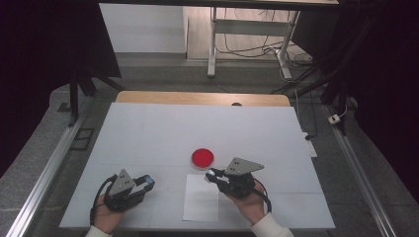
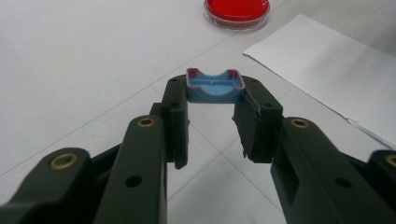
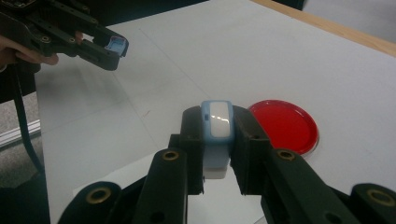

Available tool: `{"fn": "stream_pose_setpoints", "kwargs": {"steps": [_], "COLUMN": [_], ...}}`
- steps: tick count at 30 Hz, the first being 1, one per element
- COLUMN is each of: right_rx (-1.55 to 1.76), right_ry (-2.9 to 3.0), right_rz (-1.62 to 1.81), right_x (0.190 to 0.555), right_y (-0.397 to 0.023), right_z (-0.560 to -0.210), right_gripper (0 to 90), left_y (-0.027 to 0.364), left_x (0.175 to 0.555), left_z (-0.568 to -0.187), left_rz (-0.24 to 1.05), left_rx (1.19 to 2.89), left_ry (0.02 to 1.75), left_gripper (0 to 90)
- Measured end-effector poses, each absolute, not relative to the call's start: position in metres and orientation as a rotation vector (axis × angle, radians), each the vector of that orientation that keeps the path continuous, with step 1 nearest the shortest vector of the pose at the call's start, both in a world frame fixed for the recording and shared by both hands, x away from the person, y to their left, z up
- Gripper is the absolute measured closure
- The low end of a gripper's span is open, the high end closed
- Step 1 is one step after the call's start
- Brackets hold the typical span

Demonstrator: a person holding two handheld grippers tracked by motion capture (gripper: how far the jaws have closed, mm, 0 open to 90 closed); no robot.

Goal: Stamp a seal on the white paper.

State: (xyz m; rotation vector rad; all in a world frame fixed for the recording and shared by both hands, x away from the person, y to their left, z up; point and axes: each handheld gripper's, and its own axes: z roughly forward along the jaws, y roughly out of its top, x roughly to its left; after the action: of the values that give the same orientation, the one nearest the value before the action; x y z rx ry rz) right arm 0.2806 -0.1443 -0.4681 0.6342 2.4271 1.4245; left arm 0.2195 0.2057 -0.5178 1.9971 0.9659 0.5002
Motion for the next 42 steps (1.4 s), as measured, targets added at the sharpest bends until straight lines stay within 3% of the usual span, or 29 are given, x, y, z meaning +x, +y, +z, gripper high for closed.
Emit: {"fn": "stream_pose_setpoints", "kwargs": {"steps": [42], "right_rx": [0.555], "right_ry": [2.562], "right_rz": [1.313], "right_x": [0.270], "right_y": [-0.127], "right_z": [-0.495], "right_gripper": [75.3], "left_y": [0.204], "left_x": [0.219], "left_z": [-0.518], "left_rz": [0.497], "left_rx": [2.001], "left_ry": [0.960], "left_gripper": [65.6]}}
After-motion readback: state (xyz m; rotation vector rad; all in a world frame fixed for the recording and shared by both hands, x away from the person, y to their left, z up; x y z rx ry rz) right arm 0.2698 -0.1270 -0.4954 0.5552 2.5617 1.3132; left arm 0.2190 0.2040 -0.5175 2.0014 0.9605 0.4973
